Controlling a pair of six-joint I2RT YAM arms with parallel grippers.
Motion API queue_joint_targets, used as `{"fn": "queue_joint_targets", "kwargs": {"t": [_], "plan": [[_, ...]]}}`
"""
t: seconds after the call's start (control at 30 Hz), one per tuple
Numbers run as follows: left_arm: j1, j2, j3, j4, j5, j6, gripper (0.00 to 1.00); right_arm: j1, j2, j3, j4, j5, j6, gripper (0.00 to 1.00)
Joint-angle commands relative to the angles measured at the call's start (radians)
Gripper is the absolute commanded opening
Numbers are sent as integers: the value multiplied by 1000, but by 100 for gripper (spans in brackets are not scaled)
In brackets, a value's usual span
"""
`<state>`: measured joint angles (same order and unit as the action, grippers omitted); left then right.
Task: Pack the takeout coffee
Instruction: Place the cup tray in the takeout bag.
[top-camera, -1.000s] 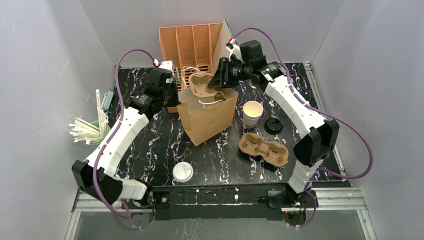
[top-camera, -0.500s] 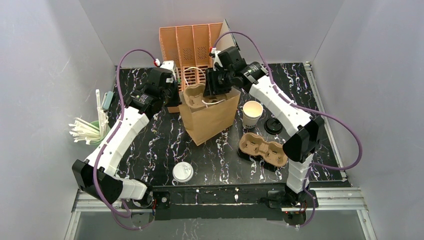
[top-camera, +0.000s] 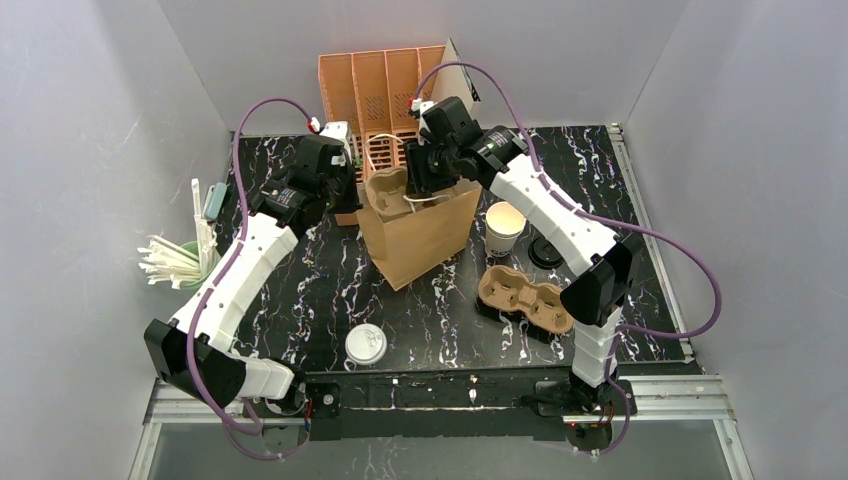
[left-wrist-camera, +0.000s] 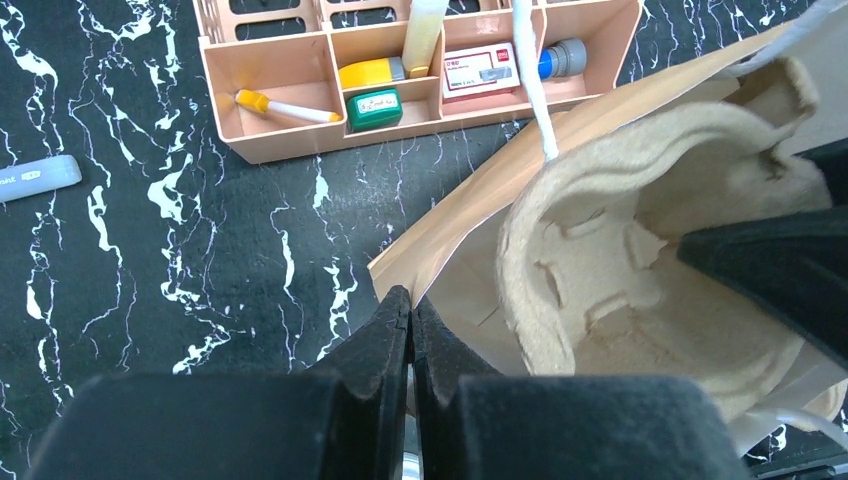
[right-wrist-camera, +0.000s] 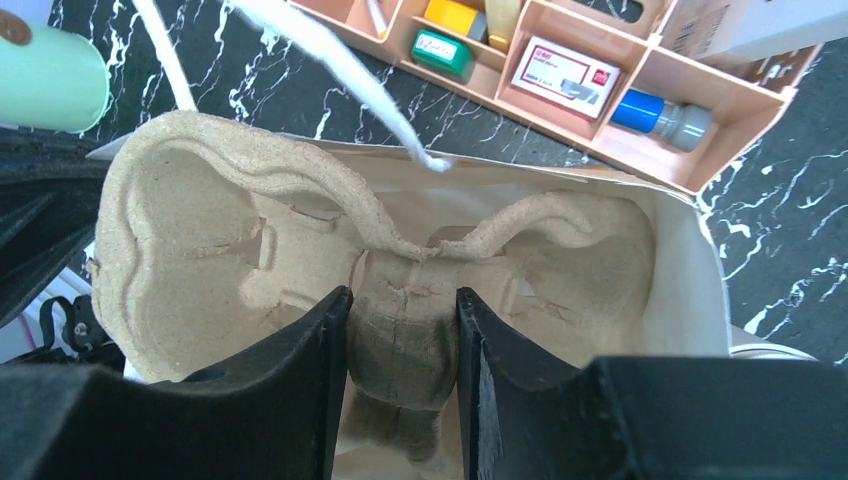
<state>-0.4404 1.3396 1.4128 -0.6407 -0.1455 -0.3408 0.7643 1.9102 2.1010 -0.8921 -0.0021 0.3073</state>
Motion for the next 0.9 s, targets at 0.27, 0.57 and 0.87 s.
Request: {"fn": "queue_joint_targets", "kwargs": {"t": [0.27,0.57,0.87], "plan": [[3,8,38,-35,-6,44,0,-41,-10,38,-47,55,-58,42],[3,29,56,-53,-6,60,0,-91,-46,26,-15,-72,-43,43],[3,32,56,-57,-7,68,0,-140,-48,0,-15,-141,-31,41]]}}
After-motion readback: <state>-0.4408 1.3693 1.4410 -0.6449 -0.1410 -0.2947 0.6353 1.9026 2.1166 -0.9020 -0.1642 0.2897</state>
